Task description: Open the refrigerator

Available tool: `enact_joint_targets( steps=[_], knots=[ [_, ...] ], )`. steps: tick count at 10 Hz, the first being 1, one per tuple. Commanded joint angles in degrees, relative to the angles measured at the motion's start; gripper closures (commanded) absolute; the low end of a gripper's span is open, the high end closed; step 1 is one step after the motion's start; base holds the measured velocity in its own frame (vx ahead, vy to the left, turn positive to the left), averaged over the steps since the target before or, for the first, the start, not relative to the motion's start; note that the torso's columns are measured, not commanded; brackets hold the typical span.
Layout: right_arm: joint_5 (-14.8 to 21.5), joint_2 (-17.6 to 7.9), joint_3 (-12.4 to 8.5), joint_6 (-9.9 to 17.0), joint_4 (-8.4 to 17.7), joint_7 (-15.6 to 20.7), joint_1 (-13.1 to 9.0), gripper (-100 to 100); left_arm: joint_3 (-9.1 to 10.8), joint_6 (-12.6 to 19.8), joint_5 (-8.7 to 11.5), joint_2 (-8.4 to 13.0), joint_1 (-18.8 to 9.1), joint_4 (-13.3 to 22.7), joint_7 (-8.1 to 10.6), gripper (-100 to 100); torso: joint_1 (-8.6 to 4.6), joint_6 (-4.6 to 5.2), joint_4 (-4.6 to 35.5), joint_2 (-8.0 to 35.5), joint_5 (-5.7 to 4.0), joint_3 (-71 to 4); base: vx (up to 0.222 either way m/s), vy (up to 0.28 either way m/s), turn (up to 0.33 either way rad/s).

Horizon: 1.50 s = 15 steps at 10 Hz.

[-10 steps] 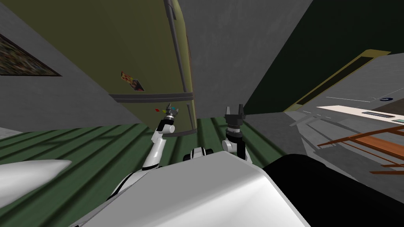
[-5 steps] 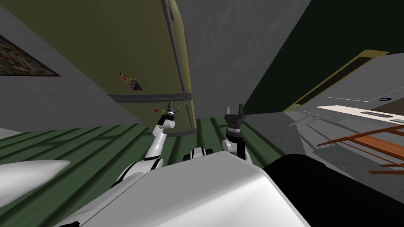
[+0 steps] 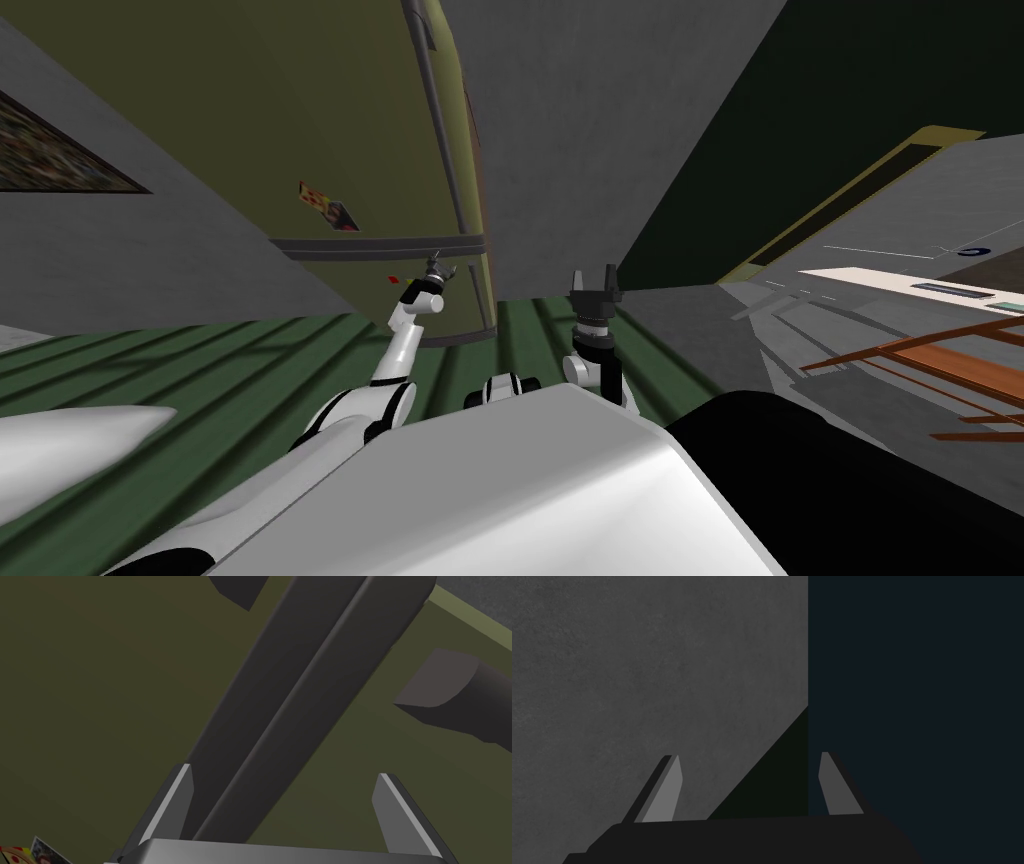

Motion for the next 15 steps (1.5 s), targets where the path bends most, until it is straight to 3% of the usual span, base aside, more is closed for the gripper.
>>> enact_joint_targets(
  steps=[1, 12, 13, 15],
  knots=[
    [0.0, 0.0, 0.0, 0.0, 0.0, 0.0, 0.0, 0, 0.31, 2.15, 0.84, 0.61, -4.43, 3.68, 1.12, -100, -0.01, -0.01, -0.01, -0.03, 0.0, -0.02, -0.001, -0.03, 0.0],
    [0.0, 0.0, 0.0, 0.0, 0.0, 0.0, 0.0, 0, 1.87, 13.14, 4.69, 3.61, -22.25, 20.14, 6.38, -100, 0.02, -0.01, -0.01, -0.01, 0.01, -0.01, -0.005, -0.03, -0.001],
    [0.0, 0.0, 0.0, 0.0, 0.0, 0.0, 0.0, 0, 1.87, 13.14, 4.69, 3.61, -22.82, 20.35, 6.38, -100, 0.01, -0.01, 0.0, 0.01, 0.01, 0.0, -0.008, -0.025, 0.001],
    [0.0, 0.0, 0.0, 0.0, 0.0, 0.0, 0.0, 0, 2.32, 16.3, 5.79, 4.74, -26.84, 24.48, 7.89, -100, -0.01, 0.0, 0.0, 0.0, 0.0, 0.0, -0.007, -0.036, -0.003]
  ],
)
